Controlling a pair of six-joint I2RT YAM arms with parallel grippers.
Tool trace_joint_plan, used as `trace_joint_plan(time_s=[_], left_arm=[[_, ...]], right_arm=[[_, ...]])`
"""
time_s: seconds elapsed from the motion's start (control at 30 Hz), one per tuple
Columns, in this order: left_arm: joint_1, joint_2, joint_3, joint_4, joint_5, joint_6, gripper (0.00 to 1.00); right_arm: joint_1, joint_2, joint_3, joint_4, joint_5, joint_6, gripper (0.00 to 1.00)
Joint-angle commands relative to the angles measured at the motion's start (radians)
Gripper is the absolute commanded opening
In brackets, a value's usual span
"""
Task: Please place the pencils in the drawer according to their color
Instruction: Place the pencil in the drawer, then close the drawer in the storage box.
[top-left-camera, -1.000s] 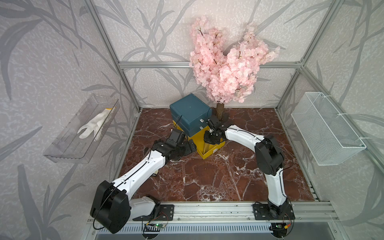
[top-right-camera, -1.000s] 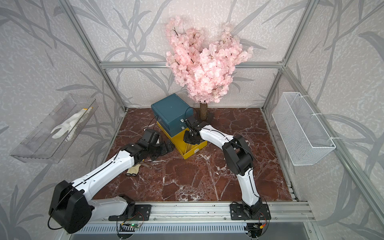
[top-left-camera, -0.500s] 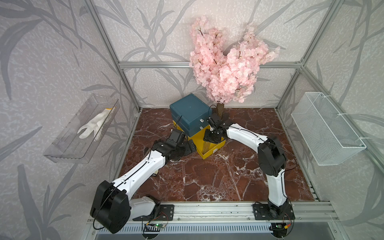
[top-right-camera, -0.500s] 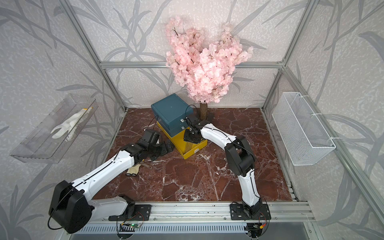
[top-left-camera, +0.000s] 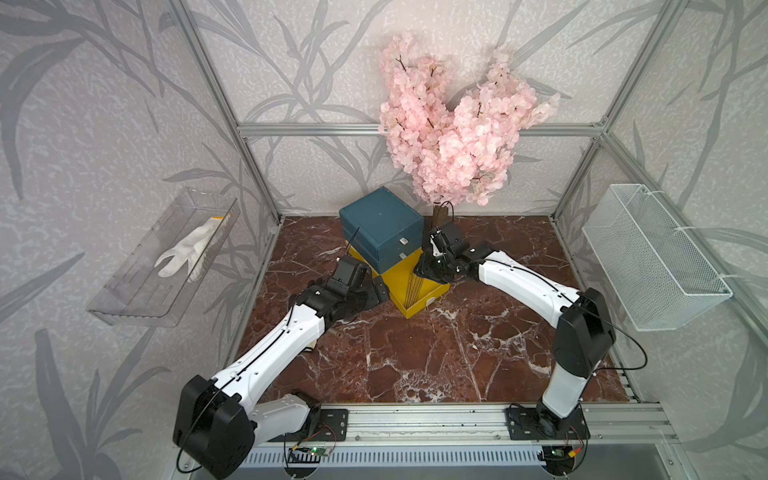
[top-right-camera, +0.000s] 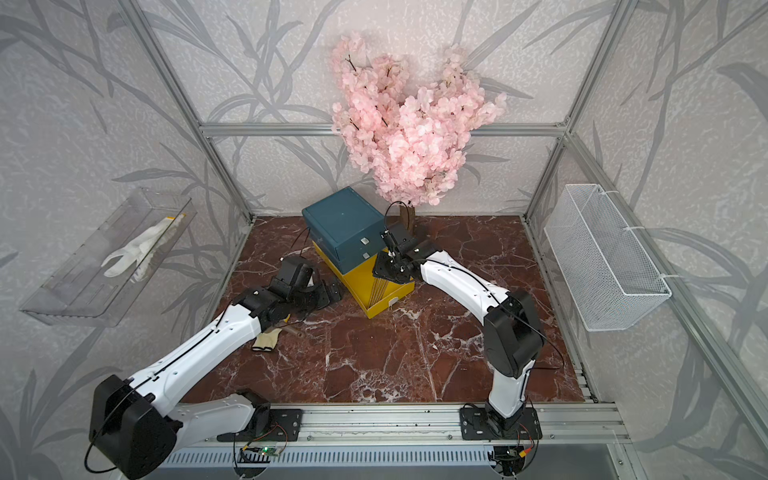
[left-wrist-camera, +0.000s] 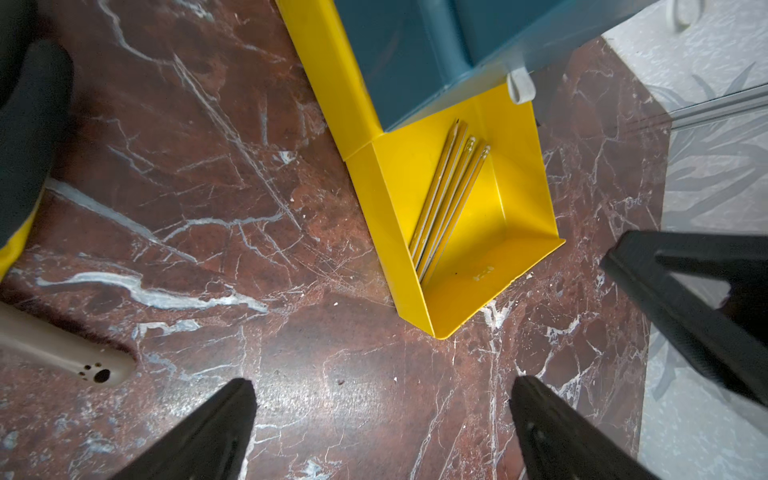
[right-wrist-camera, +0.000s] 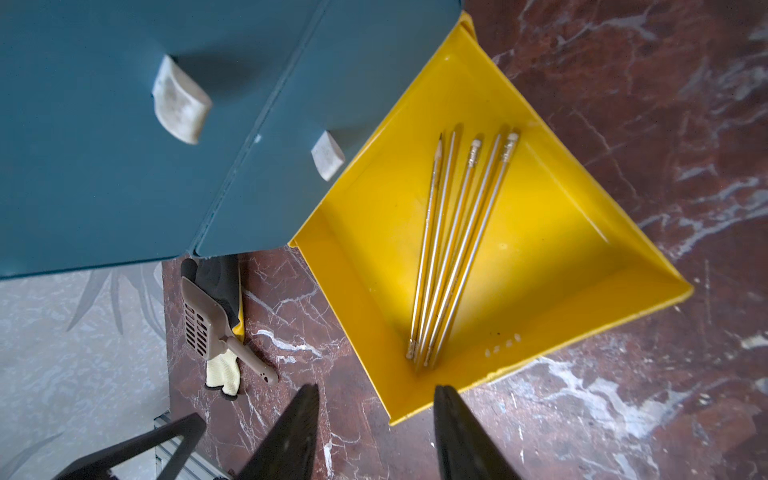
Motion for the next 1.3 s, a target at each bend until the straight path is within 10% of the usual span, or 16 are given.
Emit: trace_joint_plan(time_s=[0.0, 0.73, 1.27], left_arm=[[0.015, -0.031, 0.060, -0.031, -0.048, 0.039, 1.00], [0.277, 0.223, 0.462, -0.101, -0.051, 0.176, 1.00], [0.344, 0.621, 0.819, -0.110, 0.021, 0.172, 1.00]], right_arm=[[0.000, -0.062, -0.085, 0.039, 0.017, 0.044, 0.49], [-0.150, -0.270, -0.687, 0.489, -0.157, 0.425, 0.51], [-0.168, -0.089, -0.669, 0.630, -0.206, 0.491, 0.07]])
